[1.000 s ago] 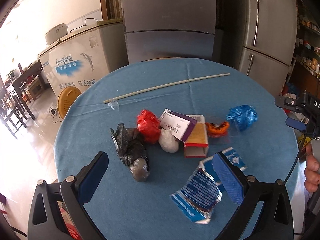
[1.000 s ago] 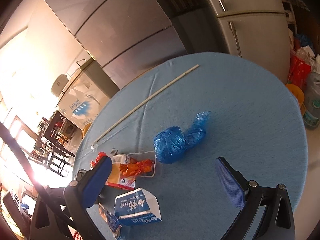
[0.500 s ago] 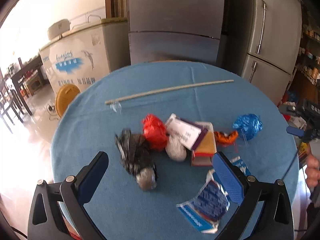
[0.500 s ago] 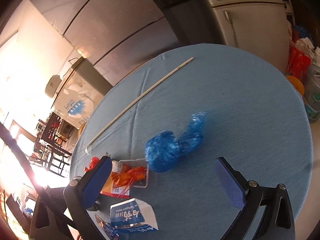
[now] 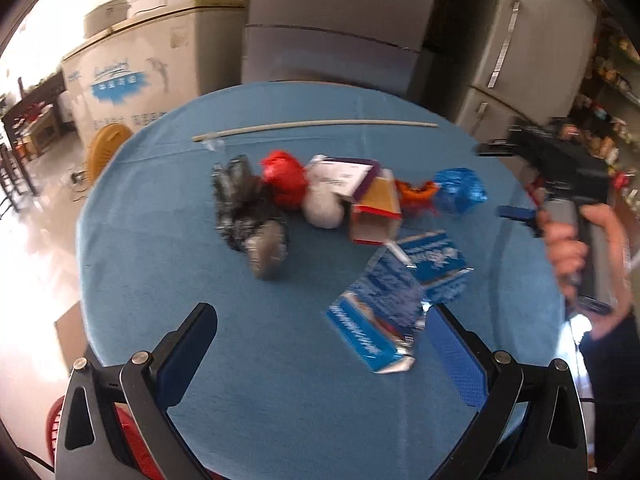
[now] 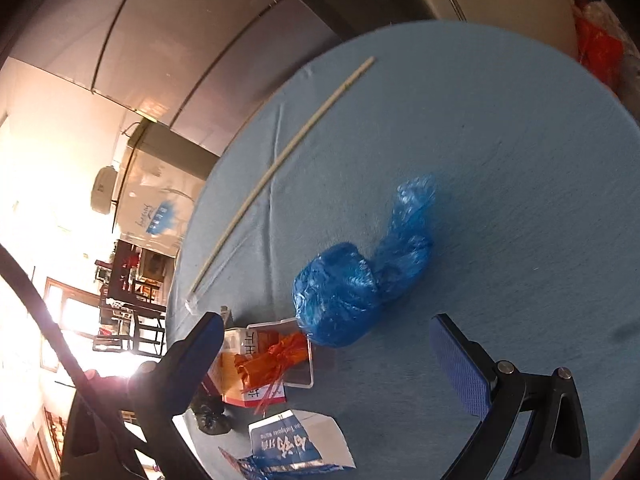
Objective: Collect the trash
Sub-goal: 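Close right tool on the blue plastic bag while left tool moves toward the milk carton, then grasp the flattened blue-white milk carton with left tool while right tool lifts the blue bag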
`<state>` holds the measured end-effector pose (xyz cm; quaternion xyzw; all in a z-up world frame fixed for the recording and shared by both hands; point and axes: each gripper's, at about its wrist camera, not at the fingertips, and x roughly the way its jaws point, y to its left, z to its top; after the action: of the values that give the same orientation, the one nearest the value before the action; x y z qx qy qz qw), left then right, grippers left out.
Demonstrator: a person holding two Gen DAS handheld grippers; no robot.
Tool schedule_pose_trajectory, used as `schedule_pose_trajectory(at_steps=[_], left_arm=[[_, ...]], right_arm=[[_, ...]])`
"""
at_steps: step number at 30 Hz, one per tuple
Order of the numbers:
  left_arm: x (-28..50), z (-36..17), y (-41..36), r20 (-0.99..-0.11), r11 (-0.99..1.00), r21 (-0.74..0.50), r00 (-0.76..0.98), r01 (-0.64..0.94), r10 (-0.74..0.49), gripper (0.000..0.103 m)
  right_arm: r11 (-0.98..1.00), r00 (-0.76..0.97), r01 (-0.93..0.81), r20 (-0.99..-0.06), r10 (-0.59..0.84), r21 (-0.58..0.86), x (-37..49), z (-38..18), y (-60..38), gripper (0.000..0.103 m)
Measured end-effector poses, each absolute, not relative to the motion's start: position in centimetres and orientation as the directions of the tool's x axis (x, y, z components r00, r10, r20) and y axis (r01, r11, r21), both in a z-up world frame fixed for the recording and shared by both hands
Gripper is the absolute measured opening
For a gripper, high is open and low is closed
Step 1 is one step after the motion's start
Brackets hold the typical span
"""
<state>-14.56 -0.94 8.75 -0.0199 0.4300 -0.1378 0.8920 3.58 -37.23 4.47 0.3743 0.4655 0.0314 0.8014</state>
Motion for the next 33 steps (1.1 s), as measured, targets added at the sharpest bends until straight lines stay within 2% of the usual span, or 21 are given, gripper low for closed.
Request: schedule_pose_trajectory(at_steps=[3, 6, 10, 14, 16, 18, 19, 20, 21, 26, 33], left_arm=[[-14.6, 8.6, -2.4, -0.745, 0.936, -0.178, 0.580, 0.303, -0.330, 0.103], [-14.0, 8.0, -3.7, -0.746, 0.921, -0.172, 0.564, 0.349, -0.353, 0.103], [-12.6, 6.5, -5.3, -0.751, 0.913, -0.161, 0.553, 0.374, -0.360, 0.103], [-11.4, 5.3, -6.3, -0.760, 0.909, -0.157, 0.540, 0.386, -0.361, 0.103], [-10.8, 4.5, -6.6, -0.770, 0.913, -0.136, 0.539, 0.383, -0.341, 0.103], [-10.5, 4.1, -6.6, -0.766, 0.904, -0.149, 0.532, 0.400, -0.362, 0.098], [-10.4, 3.8, -6.6, -0.774, 0.905, -0.147, 0.523, 0.400, -0.357, 0.091], [-10.3, 3.5, -6.5, -0.781, 0.902, -0.150, 0.511, 0.404, -0.359, 0.078], [-10.3, 3.3, -6.4, -0.784, 0.898, -0.159, 0.500, 0.411, -0.368, 0.072], [-10.7, 3.4, -6.5, -0.775, 0.872, -0.165, 0.486, 0.461, -0.403, 0.072], [-12.5, 4.7, -6.9, -0.798, 0.867, -0.086, 0.487, 0.491, -0.355, 0.071]], right_arm=[[0.703, 0.548, 0.343, -0.740, 0.390, 0.623, 4.5, 3.2, -36.5, 0.103], [0.685, 0.535, 0.396, -0.760, 0.368, 0.611, 5.3, 2.0, -36.2, 0.095], [0.684, 0.506, 0.442, -0.791, 0.344, 0.580, 6.6, 0.6, -36.0, 0.074], [0.685, 0.523, 0.408, -0.769, 0.367, 0.604, 7.2, 0.1, -35.5, 0.059], [0.714, 0.529, 0.391, -0.777, 0.342, 0.581, 7.1, 0.5, -35.2, 0.057], [0.743, 0.536, 0.372, -0.782, 0.317, 0.556, 6.9, 1.1, -34.9, 0.057], [0.749, 0.543, 0.362, -0.779, 0.313, 0.554, 6.6, 1.4, -34.9, 0.057], [0.751, 0.550, 0.357, -0.774, 0.312, 0.556, 6.3, 1.5, -35.0, 0.057], [0.752, 0.556, 0.353, -0.771, 0.311, 0.557, 6.0, 1.7, -35.1, 0.057], [0.757, 0.575, 0.335, -0.758, 0.307, 0.561, 4.6, 2.3, -35.2, 0.057], [0.760, 0.640, 0.283, -0.706, 0.304, 0.585, 1.2, 4.3, -35.2, 0.057]])
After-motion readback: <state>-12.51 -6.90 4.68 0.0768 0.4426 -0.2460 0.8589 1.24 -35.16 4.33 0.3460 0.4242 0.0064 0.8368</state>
